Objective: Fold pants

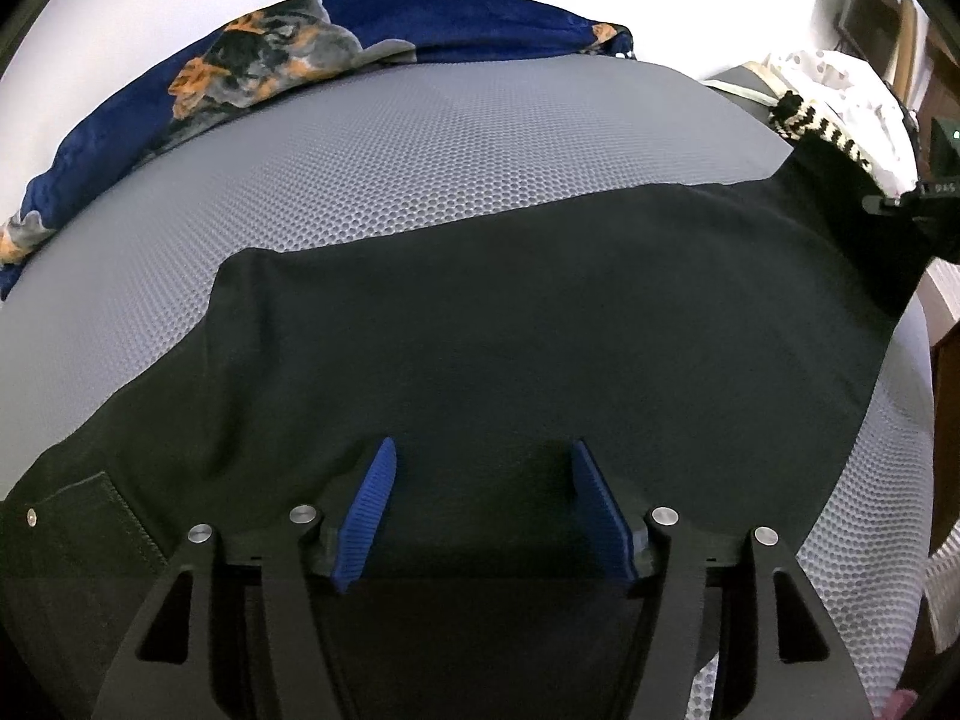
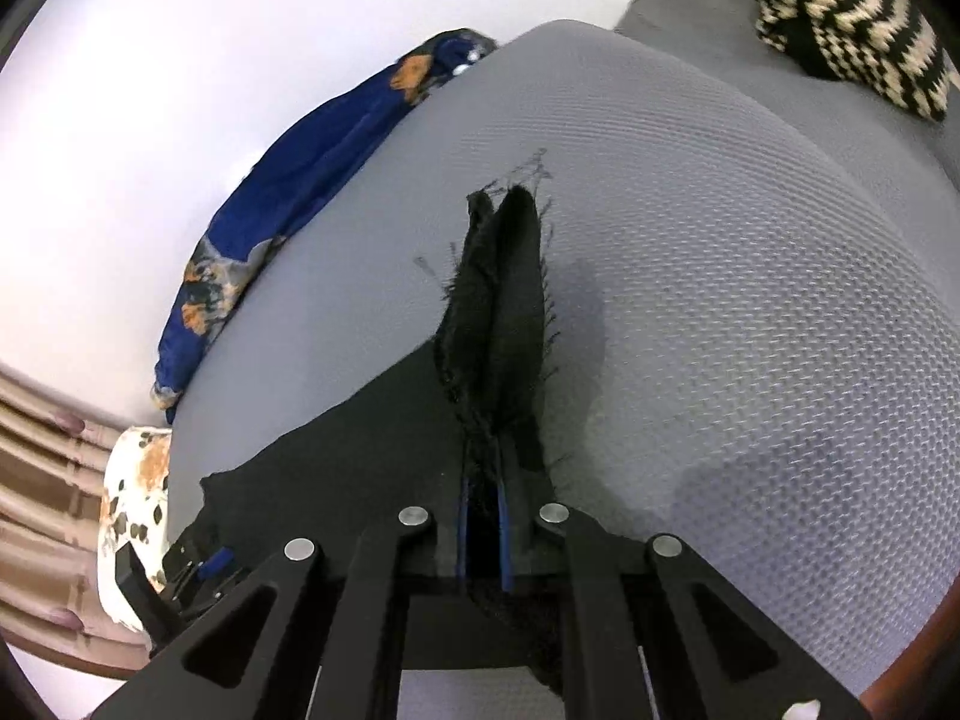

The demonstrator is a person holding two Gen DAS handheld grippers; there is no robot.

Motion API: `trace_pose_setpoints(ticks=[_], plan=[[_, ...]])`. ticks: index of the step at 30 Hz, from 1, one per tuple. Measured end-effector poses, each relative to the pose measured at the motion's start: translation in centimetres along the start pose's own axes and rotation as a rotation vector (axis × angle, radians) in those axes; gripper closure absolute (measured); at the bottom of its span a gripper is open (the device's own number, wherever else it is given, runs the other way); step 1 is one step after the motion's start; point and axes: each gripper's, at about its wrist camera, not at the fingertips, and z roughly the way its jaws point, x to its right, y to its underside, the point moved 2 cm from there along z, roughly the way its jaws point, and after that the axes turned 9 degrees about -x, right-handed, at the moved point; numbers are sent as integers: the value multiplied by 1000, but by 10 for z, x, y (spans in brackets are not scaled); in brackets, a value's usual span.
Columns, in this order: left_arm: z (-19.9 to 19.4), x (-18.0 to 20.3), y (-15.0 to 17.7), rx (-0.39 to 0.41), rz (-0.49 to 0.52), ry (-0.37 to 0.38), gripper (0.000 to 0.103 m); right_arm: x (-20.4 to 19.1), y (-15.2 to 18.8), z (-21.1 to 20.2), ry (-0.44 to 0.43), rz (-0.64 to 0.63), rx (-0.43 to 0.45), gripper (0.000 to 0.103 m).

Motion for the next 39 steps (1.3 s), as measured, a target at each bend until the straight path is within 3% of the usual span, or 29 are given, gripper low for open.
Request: trace_pose_setpoints(ticks=[12,29,39], plan=[[-10,-9,11,-16,-43,-46,39,-86,14,35,-77,-85,-64,95],[-66,-86,48,56,-242,60,39,-204,61,141,-160,-268,-289,95],[-72,-99,60,76,-283,118,39,-245,97,189,-125,-379,-397,95]])
